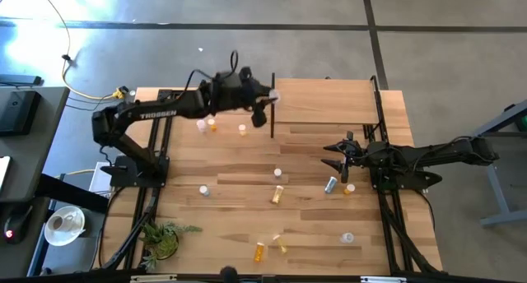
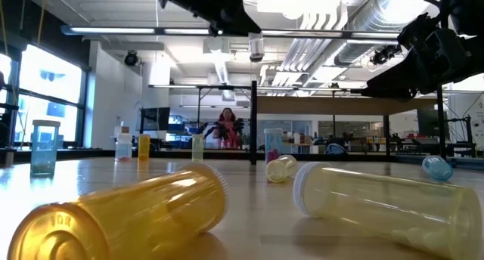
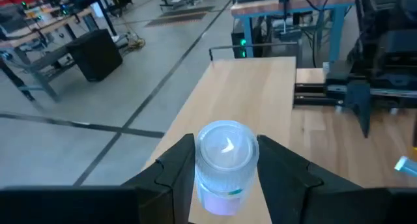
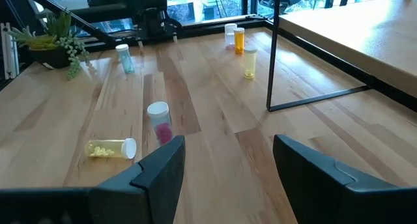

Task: Pick and place medicine bottles onto shelf by color
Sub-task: Put the middle transparent pill bottle on the shelf

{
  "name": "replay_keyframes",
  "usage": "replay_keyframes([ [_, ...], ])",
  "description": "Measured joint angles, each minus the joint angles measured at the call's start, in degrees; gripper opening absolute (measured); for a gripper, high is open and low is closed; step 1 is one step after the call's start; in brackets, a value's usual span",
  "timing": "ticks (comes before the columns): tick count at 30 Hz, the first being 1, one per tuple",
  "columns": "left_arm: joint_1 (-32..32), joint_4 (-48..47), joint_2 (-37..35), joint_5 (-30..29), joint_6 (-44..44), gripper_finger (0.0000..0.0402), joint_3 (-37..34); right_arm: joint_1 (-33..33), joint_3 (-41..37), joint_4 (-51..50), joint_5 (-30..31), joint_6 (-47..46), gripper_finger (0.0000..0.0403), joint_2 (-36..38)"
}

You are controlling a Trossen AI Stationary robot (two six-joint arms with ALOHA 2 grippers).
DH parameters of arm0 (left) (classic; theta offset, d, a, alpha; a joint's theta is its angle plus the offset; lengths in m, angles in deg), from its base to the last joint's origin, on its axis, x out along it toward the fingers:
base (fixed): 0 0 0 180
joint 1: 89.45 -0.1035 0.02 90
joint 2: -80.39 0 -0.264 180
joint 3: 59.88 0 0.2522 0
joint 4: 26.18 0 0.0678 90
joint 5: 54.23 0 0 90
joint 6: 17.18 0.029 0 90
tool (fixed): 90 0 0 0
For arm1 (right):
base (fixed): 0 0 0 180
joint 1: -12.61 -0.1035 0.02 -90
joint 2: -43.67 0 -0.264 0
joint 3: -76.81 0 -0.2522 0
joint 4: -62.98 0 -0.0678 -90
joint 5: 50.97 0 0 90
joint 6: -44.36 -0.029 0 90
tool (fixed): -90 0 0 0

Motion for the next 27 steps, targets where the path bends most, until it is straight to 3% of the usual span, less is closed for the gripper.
replay_keyframes([
  [5,-3.36,-3.03,4.7,3.6,0.44,0.0133,6.93,-0.01,0.0,0.01,-0.02,0.0,0.0224,0.0],
  [12,-6.15,-4.14,12.47,4.15,0.44,0.0133,13.14,-0.01,0.0,0.01,-0.02,0.0,0.0224,0.0],
  [27,-10.28,-3.59,21.62,4.58,-6.43,0.0133,16.53,-0.01,0.0,0.01,-0.02,0.0,0.0224,0.0],
])
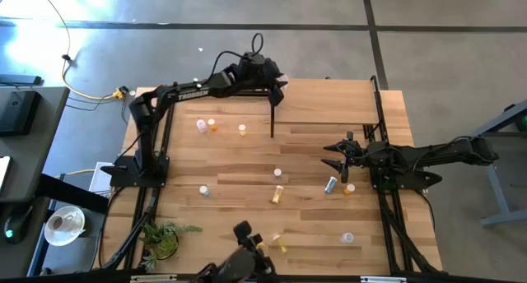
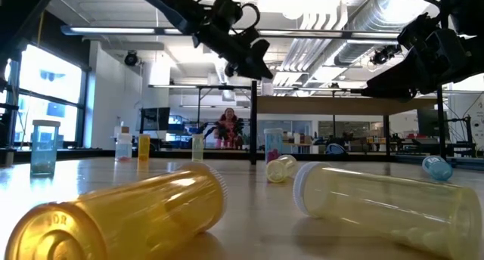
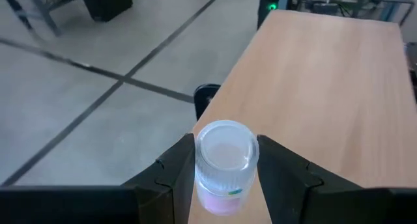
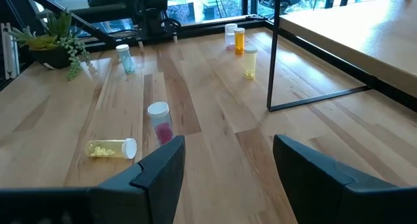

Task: Pick and place medicine bottles onto shelf by color
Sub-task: Put the middle transparent pill bottle on the shelf

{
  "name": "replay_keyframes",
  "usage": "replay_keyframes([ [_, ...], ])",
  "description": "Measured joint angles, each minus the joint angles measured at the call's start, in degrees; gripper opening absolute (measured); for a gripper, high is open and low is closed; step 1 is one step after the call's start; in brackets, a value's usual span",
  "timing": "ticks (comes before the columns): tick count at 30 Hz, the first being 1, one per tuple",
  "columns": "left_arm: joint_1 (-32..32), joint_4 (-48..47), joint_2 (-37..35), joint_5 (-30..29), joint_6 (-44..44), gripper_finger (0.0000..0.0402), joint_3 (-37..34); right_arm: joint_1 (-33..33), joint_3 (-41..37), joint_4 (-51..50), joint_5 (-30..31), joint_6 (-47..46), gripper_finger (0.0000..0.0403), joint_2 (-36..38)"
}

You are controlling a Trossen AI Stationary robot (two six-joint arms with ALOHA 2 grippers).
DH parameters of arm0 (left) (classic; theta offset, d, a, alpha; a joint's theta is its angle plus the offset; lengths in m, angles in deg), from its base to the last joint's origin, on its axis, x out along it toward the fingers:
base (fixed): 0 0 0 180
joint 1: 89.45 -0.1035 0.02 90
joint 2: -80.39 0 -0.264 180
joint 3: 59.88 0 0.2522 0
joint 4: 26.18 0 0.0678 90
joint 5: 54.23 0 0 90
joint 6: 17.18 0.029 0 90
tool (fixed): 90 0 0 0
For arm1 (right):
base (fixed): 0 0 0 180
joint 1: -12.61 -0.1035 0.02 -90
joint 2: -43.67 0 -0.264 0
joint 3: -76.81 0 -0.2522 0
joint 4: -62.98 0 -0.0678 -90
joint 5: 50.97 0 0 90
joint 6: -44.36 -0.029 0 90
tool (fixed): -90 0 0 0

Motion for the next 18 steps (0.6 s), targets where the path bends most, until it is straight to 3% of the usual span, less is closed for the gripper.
replay_keyframes([
  [18,0.3,0.34,2.1,1.07,-3.63,0.0133,-0.31,0.0,0.0,0.0,0.02,0.0,0.0224,0.0],
])
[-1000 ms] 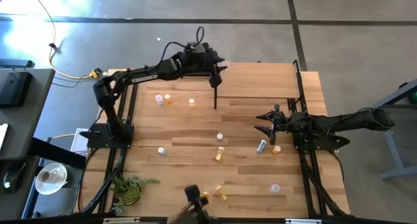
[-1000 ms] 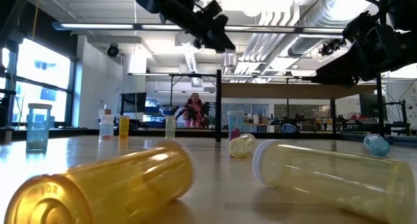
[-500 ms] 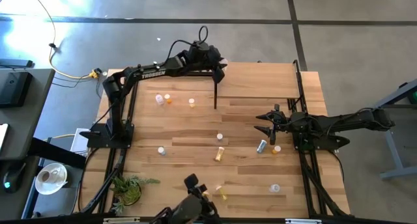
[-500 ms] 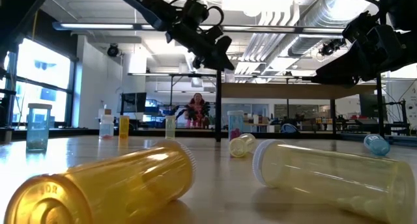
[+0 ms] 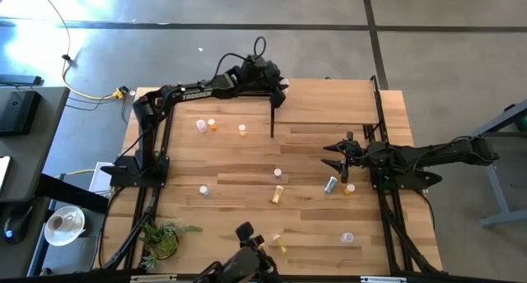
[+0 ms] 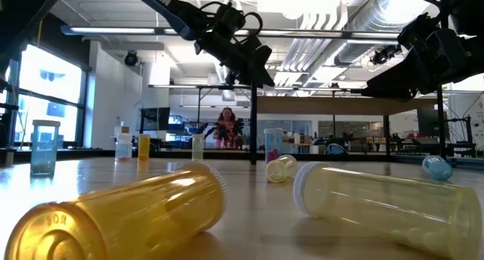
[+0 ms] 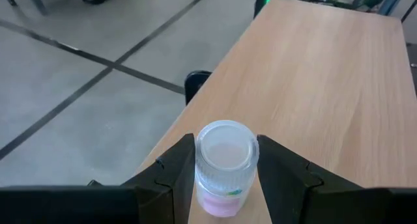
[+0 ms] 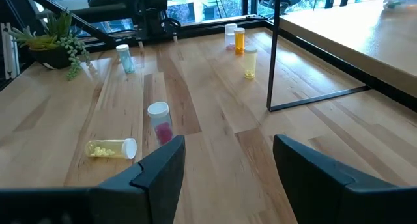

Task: Pick and place medicine bottles onto shelf by color
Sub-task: Put the middle transparent pill bottle on the shelf, then put the middle blue pill bottle on the shelf

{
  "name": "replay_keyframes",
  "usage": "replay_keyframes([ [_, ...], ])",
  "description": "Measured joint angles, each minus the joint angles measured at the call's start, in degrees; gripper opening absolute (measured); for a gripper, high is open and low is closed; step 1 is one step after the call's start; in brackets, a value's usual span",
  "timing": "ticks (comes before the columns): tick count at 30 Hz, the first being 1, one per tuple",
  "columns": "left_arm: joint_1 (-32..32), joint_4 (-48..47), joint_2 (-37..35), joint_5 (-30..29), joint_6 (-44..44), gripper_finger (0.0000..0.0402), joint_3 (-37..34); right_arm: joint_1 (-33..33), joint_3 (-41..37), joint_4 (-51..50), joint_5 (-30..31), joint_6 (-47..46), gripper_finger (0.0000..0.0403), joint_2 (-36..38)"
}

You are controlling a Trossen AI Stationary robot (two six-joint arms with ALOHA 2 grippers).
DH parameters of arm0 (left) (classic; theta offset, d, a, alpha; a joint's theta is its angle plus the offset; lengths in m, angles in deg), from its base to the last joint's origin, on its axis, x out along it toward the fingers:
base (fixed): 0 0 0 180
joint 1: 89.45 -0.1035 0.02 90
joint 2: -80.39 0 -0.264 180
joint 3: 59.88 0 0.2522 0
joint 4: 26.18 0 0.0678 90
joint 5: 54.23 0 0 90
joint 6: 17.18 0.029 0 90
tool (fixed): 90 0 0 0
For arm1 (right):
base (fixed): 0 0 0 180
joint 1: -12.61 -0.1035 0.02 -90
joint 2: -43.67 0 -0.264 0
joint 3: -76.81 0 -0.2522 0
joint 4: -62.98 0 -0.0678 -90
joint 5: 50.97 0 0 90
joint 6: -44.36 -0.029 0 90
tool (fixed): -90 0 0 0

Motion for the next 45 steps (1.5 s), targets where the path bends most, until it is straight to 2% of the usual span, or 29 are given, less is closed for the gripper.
replay_keyframes([
  [12,0.46,-0.03,-0.01,-0.03,-0.02,0.014,0.01,0.0,0.0,0.01,0.0,0.0,0.0224,0.02],
  [29,0.48,0.14,-0.7,-0.03,-0.01,0.0221,-0.06,0.02,0.0,0.02,-0.02,-0.28,0.0224,0.0],
  [36,0.62,-1.67,-5.92,0.5,1.49,0.0221,-0.06,0.01,0.0,0.06,-0.01,-6.06,0.0224,0.01],
  [41,1.05,-7.12,-12.15,0.52,4.85,0.0222,-0.04,0.0,0.0,0.09,-0.02,-13.06,0.0224,0.01],
  [45,1.69,-11.15,-17.86,0.5,7.07,0.0223,-0.04,0.01,0.0,0.08,-0.01,-13.53,0.0224,0.0],
])
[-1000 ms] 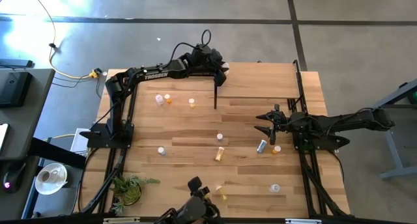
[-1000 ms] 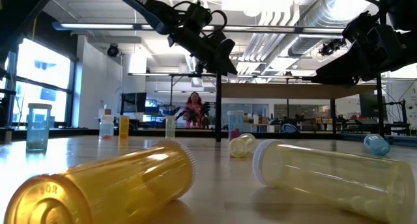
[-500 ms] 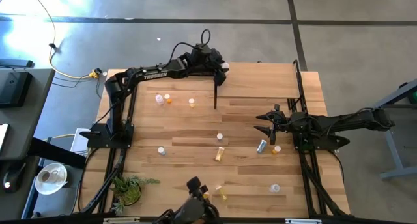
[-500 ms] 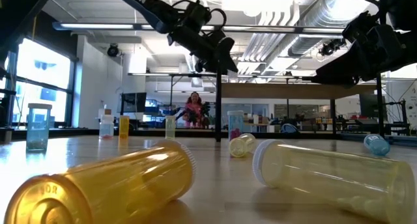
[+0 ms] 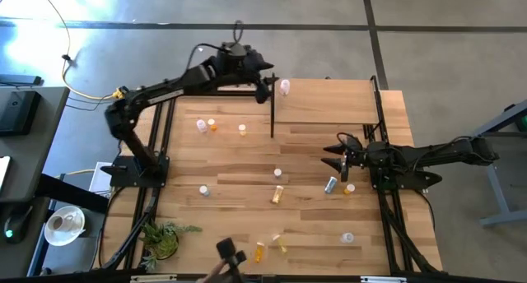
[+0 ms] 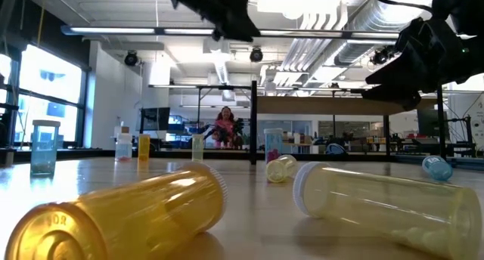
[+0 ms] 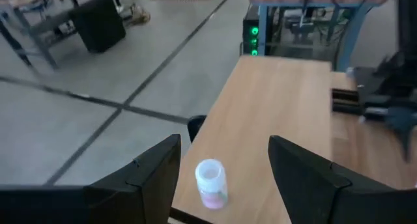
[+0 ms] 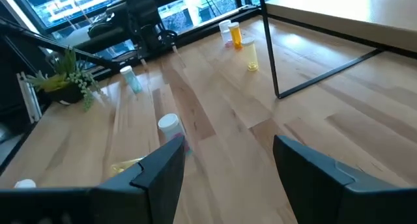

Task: Pick and place medicine bottles onto shelf by color
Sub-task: Put the middle blue pill bottle on the shelf

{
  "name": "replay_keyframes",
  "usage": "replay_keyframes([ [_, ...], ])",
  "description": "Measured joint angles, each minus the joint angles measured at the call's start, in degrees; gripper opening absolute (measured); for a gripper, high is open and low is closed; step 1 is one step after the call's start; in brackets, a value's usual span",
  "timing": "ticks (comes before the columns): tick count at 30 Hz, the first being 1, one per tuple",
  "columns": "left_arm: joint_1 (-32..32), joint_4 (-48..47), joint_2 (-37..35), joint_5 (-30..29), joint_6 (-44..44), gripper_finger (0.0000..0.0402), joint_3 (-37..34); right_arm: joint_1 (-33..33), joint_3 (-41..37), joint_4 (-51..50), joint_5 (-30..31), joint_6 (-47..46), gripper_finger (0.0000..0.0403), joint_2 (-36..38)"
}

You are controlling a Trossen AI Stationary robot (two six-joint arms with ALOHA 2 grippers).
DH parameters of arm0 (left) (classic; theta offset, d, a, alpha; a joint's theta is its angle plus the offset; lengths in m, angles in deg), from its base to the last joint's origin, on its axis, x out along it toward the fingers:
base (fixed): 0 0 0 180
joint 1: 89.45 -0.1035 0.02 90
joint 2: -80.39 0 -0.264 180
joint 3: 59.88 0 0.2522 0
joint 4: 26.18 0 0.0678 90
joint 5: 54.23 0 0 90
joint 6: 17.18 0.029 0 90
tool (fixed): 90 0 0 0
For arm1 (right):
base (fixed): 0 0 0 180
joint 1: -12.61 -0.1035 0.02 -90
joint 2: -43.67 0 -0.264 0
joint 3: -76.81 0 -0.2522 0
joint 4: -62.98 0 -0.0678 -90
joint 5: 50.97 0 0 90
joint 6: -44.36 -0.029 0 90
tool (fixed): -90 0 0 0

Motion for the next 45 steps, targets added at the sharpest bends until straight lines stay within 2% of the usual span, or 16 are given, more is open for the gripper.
replay_keyframes([
  [11,3.68,-11.58,-15.34,0.09,2.59,0.0223,-0.29,0.01,0.0,2.58,0.99,-2.51,0.0224,-0.01],
  [16,4.92,-11.48,-20.52,3.65,2.25,0.0223,-7.48,0.01,0.0,8.24,1.52,-0.91,0.0224,-0.03],
  [21,5.81,-3.96,-25.12,4.37,-0.93,0.0223,-20.89,0.01,0.77,10.73,1.52,-0.45,0.0224,-0.03],
  [28,5.96,10.12,-30.04,4.07,-6.32,0.0223,-36.58,0.01,6.9,5.92,1.52,2.15,0.0224,-1.0],
  [33,7.34,15.43,-31.74,4.08,-7.12,0.0223,-43.5,0.01,13.18,2.41,1.52,5.28,0.0224,-5.31],
  [40,9.67,22.35,-32.39,3.93,-9.14,0.0223,-51.97,0.01,23.72,-5.99,1.41,8.99,0.0224,-15.26],
  [45,11.14,23.2,-32.4,3.91,-11.18,0.0223,-55.56,0.01,28.02,-9.11,-0.43,9.58,0.0224,-22.79],
])
